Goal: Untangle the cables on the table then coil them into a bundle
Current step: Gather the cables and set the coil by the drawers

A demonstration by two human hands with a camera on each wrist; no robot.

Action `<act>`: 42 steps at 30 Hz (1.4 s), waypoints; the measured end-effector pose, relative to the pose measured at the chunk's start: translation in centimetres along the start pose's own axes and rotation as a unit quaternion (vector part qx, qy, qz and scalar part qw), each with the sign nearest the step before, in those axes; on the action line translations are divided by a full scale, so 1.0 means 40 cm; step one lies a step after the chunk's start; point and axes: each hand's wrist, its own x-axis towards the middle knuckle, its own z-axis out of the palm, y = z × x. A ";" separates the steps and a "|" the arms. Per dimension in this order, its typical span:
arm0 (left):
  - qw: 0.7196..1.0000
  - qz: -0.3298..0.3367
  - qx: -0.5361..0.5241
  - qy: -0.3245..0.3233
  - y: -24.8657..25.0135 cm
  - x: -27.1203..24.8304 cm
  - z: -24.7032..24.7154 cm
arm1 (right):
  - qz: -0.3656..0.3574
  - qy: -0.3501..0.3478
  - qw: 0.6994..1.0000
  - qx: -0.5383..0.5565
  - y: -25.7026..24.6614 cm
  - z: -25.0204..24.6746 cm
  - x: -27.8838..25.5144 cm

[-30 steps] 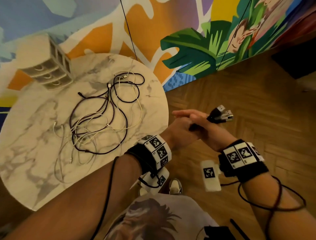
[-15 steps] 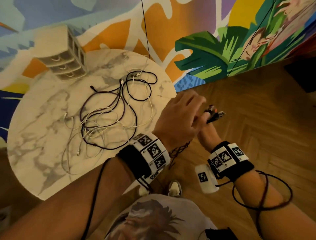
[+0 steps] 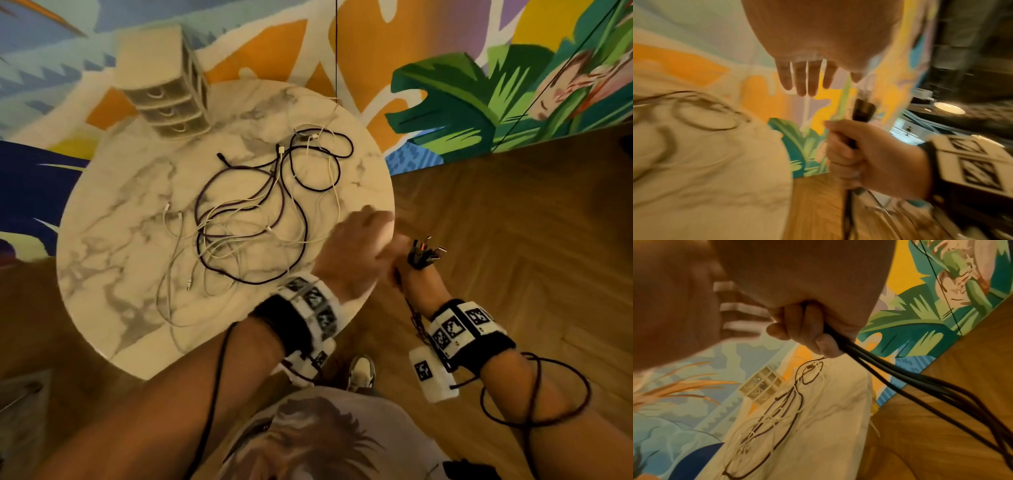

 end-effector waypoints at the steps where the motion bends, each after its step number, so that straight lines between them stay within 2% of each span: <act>1: 0.997 -0.075 0.011 -0.005 -0.057 -0.018 -0.012 | 0.030 0.008 0.999 -0.035 0.017 -0.007 0.007; 3: 0.967 -0.234 0.070 -0.071 -0.179 -0.067 -0.028 | 0.054 0.011 0.995 -0.086 0.023 0.003 0.009; 4: 0.947 -0.281 0.108 -0.113 -0.237 -0.095 -0.030 | 0.055 0.006 0.994 -0.099 0.025 0.006 0.005; 6: 0.919 -0.321 0.143 -0.177 -0.321 -0.144 -0.025 | 0.058 -0.002 0.994 -0.098 0.043 0.003 0.003; 8: 0.914 -0.334 0.123 -0.197 -0.370 -0.172 -0.010 | 0.062 -0.012 0.994 -0.092 0.054 0.010 0.001; 15: 0.919 -0.300 0.094 -0.236 -0.387 -0.167 0.068 | 0.050 -0.043 0.994 -0.091 0.072 0.066 0.013; 19: 0.941 -0.278 0.087 -0.172 -0.342 -0.174 0.088 | 0.076 -0.066 0.994 -0.028 0.093 0.125 0.012; 22: 0.932 -0.318 0.121 -0.127 -0.339 -0.183 0.092 | 0.096 -0.106 0.989 -0.036 0.093 0.178 0.015; 24: 0.913 -0.345 0.142 -0.162 -0.358 -0.191 0.091 | 0.105 -0.133 0.984 -0.051 0.082 0.206 0.020; 26: 0.910 -0.324 0.151 -0.210 -0.373 -0.198 0.085 | 0.110 -0.147 0.981 -0.061 0.074 0.220 0.026; 28: 0.924 -0.277 0.138 -0.223 -0.362 -0.200 0.070 | 0.121 -0.137 0.982 -0.053 0.067 0.228 0.034; 31: 0.954 -0.197 0.137 -0.179 -0.303 -0.194 0.042 | 0.133 -0.116 0.984 -0.017 0.048 0.242 0.045; 33: 0.968 -0.150 0.133 -0.153 -0.256 -0.192 0.036 | 0.118 -0.126 0.985 -0.015 0.034 0.260 0.054; 35: 0.977 -0.148 0.097 -0.120 -0.229 -0.197 0.035 | 0.112 -0.107 0.988 -0.011 0.025 0.275 0.070; 37: 0.978 -0.174 0.053 -0.100 -0.235 -0.216 0.036 | 0.103 -0.075 0.992 -0.017 0.020 0.276 0.091; 39: 0.972 -0.186 0.048 -0.136 -0.261 -0.253 0.048 | 0.086 -0.077 0.993 -0.011 0.008 0.269 0.103; 42: 0.958 -0.186 0.051 -0.213 -0.300 -0.311 0.070 | 0.088 -0.122 0.988 0.033 -0.018 0.266 0.103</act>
